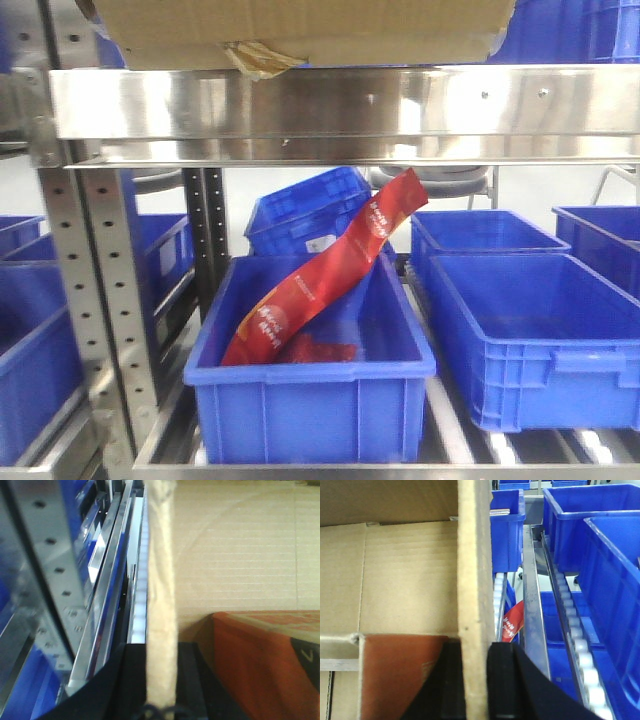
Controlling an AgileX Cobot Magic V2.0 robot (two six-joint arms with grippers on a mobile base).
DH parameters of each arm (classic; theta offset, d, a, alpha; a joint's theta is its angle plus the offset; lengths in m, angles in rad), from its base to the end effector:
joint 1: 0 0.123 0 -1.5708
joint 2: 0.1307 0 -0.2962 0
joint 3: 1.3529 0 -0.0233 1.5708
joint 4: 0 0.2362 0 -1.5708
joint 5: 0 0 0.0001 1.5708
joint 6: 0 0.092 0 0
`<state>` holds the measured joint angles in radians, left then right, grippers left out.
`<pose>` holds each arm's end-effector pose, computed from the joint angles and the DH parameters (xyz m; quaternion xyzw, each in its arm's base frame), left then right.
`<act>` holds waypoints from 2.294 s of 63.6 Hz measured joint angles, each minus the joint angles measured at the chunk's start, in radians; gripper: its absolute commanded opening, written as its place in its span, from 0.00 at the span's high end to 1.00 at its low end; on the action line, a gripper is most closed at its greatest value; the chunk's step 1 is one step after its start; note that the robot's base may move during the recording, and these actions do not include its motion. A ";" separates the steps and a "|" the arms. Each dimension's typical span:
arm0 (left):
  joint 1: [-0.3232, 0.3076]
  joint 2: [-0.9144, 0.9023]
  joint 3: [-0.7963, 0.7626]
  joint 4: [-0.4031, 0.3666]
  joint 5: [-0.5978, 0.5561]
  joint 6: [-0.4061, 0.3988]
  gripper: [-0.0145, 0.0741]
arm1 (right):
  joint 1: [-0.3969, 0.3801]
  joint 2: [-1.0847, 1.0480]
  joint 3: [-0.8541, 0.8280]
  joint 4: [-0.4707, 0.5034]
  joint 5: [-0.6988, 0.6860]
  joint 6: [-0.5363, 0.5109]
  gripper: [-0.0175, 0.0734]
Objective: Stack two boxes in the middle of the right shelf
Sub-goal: 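Push the box stack onto the middle shelf rollers with both grippers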
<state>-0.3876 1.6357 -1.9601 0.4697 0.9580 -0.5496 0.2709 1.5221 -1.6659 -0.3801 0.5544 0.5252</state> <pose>0.3277 -0.0970 0.4890 -0.0453 0.8469 -0.0087 0.5298 0.3279 0.0724 0.4690 0.0294 0.7998 0.0614 0.5963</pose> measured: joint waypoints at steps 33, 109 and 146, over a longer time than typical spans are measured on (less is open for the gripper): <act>0.000 0.000 0.000 0.000 0.000 0.000 0.96 | 0.000 0.000 0.000 0.000 0.000 0.000 0.99; 0.000 0.000 0.000 0.000 0.000 0.000 0.96 | 0.000 0.000 0.000 0.000 0.000 0.000 0.99; 0.000 0.002 0.013 -0.046 0.078 0.000 0.96 | 0.002 0.002 0.000 0.069 0.139 0.002 0.99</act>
<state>-0.3876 1.6376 -1.9469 0.4238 1.0360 -0.5496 0.2727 1.5240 -1.6659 -0.3111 0.6936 0.5276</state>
